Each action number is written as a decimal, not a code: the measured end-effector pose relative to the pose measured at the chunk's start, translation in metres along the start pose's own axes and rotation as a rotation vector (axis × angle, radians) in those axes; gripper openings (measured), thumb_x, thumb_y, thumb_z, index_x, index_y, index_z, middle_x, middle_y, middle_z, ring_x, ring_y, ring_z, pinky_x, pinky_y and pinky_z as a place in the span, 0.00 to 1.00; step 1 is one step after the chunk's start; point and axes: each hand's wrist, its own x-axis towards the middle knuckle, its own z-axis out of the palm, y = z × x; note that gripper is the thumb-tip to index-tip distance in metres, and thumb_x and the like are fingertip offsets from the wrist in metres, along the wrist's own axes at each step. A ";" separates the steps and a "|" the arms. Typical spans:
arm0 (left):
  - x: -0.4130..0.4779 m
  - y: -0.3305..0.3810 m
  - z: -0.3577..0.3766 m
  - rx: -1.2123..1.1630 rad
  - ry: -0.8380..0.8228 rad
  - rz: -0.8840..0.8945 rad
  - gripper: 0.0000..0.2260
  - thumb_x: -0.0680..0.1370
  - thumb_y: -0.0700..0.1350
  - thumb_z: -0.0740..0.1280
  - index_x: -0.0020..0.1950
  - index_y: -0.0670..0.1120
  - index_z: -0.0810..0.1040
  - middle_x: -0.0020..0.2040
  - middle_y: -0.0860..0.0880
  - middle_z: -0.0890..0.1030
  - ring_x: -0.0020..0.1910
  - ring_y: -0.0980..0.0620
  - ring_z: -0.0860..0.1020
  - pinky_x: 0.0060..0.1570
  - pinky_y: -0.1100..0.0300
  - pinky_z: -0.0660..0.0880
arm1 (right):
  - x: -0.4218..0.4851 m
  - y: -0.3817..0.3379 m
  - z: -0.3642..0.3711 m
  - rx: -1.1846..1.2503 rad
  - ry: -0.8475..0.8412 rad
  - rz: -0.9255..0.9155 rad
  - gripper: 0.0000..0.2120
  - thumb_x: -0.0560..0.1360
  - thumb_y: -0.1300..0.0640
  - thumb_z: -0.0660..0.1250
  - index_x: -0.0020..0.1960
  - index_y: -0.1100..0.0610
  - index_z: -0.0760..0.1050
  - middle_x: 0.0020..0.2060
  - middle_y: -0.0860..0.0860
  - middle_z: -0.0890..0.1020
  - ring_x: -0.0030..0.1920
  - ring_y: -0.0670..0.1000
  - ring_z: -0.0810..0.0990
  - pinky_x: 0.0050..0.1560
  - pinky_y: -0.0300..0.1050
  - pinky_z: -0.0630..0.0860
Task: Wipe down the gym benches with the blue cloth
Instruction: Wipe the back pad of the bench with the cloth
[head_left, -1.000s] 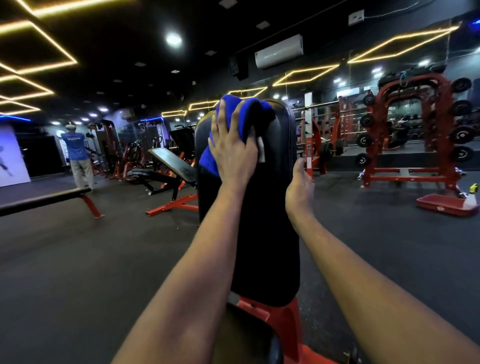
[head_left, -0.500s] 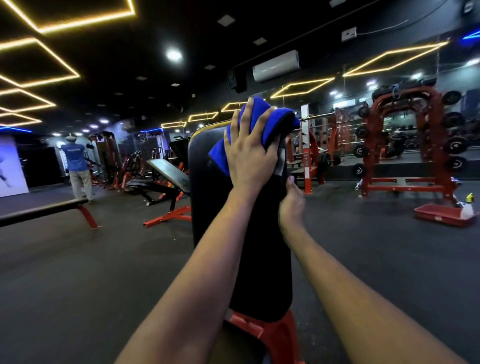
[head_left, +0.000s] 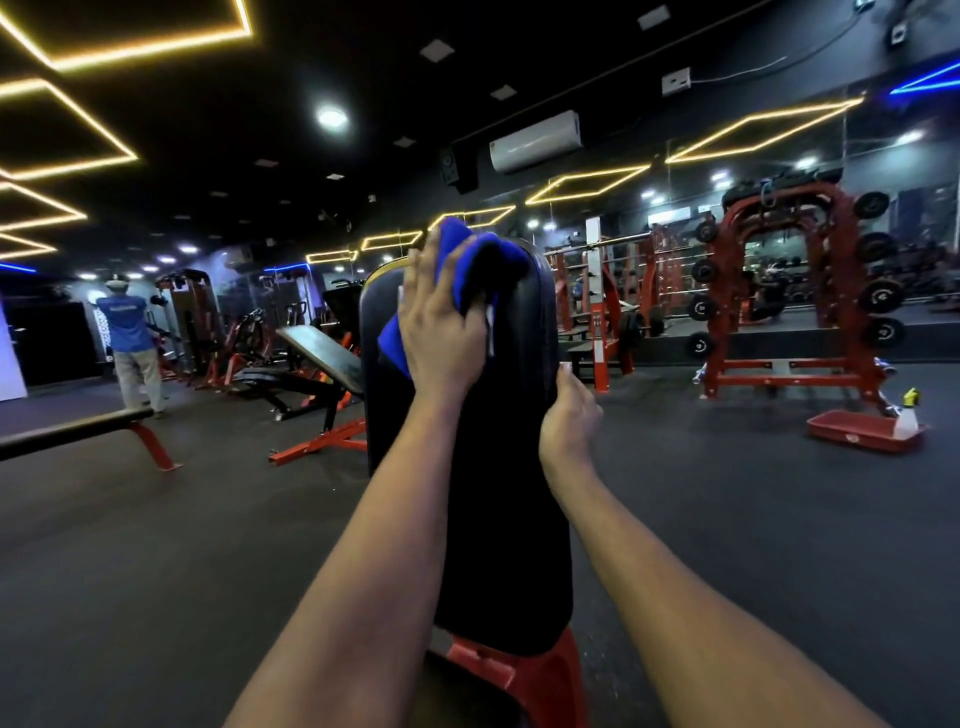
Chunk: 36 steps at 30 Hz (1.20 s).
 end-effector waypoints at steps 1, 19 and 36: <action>0.010 -0.003 0.000 0.002 0.025 -0.065 0.24 0.76 0.53 0.60 0.73 0.53 0.70 0.77 0.52 0.64 0.77 0.47 0.60 0.74 0.45 0.58 | -0.002 -0.002 -0.001 -0.031 -0.004 0.007 0.21 0.83 0.47 0.57 0.68 0.60 0.75 0.67 0.56 0.77 0.69 0.55 0.73 0.70 0.46 0.66; -0.012 0.018 0.002 0.051 -0.138 0.350 0.25 0.72 0.49 0.63 0.70 0.54 0.73 0.77 0.52 0.63 0.77 0.47 0.58 0.72 0.39 0.57 | -0.005 -0.005 0.001 -0.108 0.074 -0.107 0.18 0.83 0.51 0.58 0.65 0.62 0.77 0.62 0.58 0.81 0.65 0.54 0.77 0.63 0.41 0.70; -0.025 -0.100 -0.023 -0.234 0.149 -0.588 0.20 0.81 0.54 0.60 0.73 0.54 0.69 0.67 0.48 0.76 0.66 0.47 0.73 0.61 0.60 0.66 | -0.008 -0.001 0.000 -0.201 0.064 -0.103 0.25 0.83 0.42 0.53 0.60 0.58 0.81 0.44 0.48 0.80 0.48 0.50 0.79 0.51 0.46 0.75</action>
